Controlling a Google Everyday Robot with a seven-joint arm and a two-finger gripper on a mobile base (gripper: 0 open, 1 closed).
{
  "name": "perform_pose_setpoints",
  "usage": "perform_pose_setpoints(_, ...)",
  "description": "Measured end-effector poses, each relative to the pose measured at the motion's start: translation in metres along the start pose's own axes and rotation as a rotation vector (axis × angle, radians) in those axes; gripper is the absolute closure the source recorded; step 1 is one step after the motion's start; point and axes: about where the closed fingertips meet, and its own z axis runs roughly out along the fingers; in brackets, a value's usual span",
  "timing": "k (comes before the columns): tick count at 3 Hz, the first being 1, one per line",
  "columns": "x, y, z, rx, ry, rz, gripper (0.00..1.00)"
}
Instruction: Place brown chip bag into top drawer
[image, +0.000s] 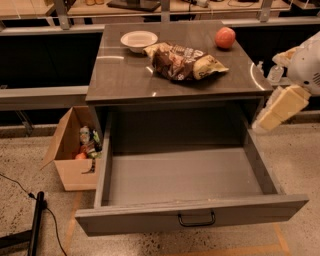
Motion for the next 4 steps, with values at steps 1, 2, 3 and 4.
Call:
perform_pose_setpoints(1, -0.006, -0.037, 0.026, 0.074, -0.144, 0.073, 0.0)
perform_pose_setpoints(2, -0.017, -0.076, 0.058, 0.154, -0.29, 0.166, 0.0)
perform_pose_setpoints(3, -0.017, -0.074, 0.057, 0.149, -0.286, 0.163, 0.0)
perform_pose_setpoints(4, -0.022, -0.08, 0.061, 0.178, -0.312, 0.187, 0.0)
